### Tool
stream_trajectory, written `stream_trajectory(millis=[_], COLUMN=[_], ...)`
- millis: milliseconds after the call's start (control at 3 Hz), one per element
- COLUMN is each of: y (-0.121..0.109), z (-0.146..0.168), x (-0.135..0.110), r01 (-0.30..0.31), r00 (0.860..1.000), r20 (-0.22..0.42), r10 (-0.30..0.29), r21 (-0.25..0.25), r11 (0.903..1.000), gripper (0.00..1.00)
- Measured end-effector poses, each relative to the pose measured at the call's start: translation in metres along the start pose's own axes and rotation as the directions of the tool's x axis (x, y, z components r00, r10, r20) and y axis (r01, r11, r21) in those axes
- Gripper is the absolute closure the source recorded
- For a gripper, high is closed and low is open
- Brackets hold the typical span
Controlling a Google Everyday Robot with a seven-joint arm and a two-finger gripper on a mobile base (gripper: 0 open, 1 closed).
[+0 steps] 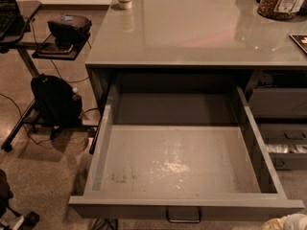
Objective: Close top drawer
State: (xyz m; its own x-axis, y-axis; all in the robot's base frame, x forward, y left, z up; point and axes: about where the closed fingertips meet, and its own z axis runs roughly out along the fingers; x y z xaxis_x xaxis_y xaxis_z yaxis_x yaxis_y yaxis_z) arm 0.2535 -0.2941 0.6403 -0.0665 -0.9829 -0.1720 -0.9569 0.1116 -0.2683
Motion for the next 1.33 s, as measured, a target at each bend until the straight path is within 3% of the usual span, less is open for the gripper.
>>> stream_trajectory(millis=[667, 1333], y=[-0.019, -0.046], z=[0.03, 0.045], x=[-0.009, -0.028], r01=[0.005, 0.023], r00=[0.999, 0.997], r20=[0.038, 0.08], r10=[-0.003, -0.023], r21=[-0.034, -0.004], r11=[0.9994, 0.9997], gripper=[1.0, 1.0])
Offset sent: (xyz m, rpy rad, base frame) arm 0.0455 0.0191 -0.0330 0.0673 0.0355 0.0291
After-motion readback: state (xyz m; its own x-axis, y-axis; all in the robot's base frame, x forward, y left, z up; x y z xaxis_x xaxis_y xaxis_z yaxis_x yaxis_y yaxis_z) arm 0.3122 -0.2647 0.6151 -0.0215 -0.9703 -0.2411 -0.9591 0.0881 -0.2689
